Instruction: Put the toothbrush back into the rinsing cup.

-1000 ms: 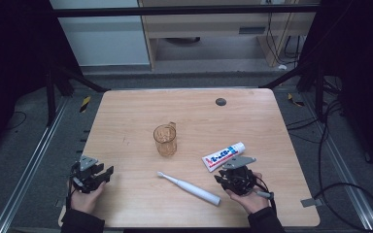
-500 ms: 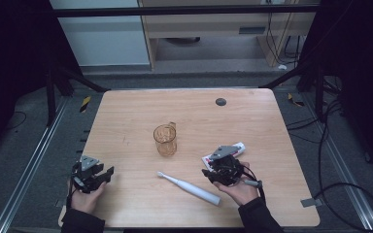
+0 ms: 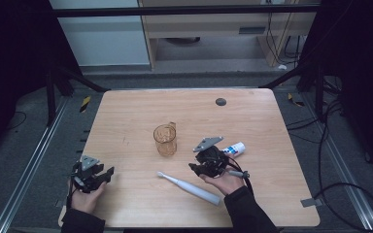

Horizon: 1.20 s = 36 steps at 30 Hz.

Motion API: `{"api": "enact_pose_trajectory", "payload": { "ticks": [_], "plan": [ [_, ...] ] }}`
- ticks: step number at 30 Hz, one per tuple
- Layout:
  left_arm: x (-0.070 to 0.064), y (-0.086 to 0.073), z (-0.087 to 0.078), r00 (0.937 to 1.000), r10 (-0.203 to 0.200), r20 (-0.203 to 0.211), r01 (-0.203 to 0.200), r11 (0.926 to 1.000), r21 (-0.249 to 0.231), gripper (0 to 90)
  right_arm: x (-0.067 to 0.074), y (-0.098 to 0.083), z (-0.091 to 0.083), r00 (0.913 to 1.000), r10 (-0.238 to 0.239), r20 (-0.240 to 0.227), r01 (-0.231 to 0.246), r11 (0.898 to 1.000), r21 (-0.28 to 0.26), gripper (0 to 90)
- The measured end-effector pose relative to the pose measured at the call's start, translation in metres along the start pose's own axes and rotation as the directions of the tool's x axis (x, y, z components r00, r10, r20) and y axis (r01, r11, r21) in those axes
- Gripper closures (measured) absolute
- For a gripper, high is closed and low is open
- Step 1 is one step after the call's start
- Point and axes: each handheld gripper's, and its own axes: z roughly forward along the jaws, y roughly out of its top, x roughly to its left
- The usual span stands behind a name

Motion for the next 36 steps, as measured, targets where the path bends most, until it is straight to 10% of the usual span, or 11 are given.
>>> {"api": "enact_pose_trajectory", "payload": {
  "ticks": [36],
  "plan": [
    [0.0, 0.0, 0.001, 1.0, 0.004, 0.001, -0.004, 0.9999, 0.011, 53.5, 0.026, -0.001, 0.037, 0.99, -0.057, -0.129, 0.081, 0.978, 0.191, 58.2]
  ]
}}
